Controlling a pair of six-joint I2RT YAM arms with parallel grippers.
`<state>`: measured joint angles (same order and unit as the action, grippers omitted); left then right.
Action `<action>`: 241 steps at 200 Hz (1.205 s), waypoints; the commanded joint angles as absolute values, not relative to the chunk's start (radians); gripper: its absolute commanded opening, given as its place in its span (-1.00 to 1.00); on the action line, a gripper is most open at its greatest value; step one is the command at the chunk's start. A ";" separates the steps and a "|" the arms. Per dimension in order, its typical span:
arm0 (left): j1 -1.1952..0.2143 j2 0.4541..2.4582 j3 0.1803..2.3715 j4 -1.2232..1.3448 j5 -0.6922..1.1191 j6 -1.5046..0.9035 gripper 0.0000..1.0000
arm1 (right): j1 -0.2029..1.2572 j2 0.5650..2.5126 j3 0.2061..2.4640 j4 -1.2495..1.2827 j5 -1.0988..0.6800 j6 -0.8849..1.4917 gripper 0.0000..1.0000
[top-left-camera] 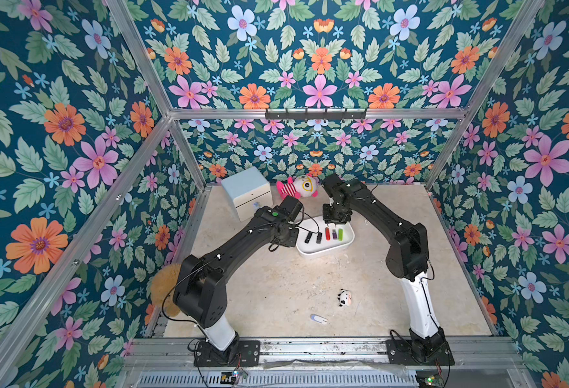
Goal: Put the usb flash drive into the storage box
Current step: Place the USB flash in the storage box.
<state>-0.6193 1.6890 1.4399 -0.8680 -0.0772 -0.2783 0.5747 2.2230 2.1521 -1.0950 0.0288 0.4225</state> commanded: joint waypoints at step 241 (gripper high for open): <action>-0.693 2.230 1.832 -0.790 0.031 -0.213 -1.00 | 0.388 1.521 1.376 -1.019 0.159 0.528 -0.08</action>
